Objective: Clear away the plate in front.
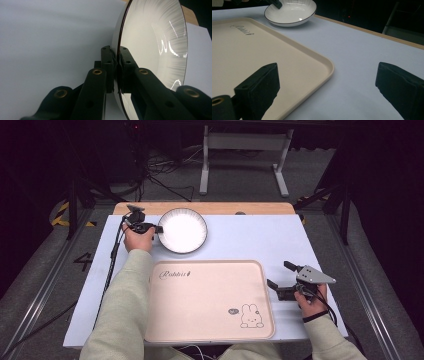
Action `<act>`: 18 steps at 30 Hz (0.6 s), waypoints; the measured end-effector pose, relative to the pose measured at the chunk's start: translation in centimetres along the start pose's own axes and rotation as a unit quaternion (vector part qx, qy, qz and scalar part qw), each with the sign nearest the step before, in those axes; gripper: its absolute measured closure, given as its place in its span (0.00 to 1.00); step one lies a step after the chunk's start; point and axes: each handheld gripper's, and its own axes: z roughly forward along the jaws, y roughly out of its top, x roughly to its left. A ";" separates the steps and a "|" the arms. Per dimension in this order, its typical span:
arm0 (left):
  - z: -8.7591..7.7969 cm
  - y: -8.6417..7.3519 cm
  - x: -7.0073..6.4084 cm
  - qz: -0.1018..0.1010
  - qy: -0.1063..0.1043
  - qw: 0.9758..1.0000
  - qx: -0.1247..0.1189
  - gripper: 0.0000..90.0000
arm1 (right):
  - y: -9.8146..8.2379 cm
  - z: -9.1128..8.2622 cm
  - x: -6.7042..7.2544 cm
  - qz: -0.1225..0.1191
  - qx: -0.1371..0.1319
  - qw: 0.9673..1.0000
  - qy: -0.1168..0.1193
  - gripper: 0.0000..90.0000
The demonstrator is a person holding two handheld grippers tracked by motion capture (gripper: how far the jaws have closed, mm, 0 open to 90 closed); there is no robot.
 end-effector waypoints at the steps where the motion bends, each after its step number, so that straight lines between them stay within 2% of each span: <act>1: -0.1 0.0 -0.5 0.015 0.007 1.000 -0.007 0.94 | 0.0 0.0 0.0 -0.001 0.000 1.000 0.000 0.06; 8: -0.7 0.3 -1.9 0.059 0.033 0.997 -0.023 0.94 | 0.0 0.0 0.0 -0.002 0.000 1.000 0.002 0.06; 18: -1.7 0.5 -2.2 0.064 0.040 0.997 -0.036 0.94 | 0.0 0.0 0.0 -0.001 0.000 1.000 0.002 0.06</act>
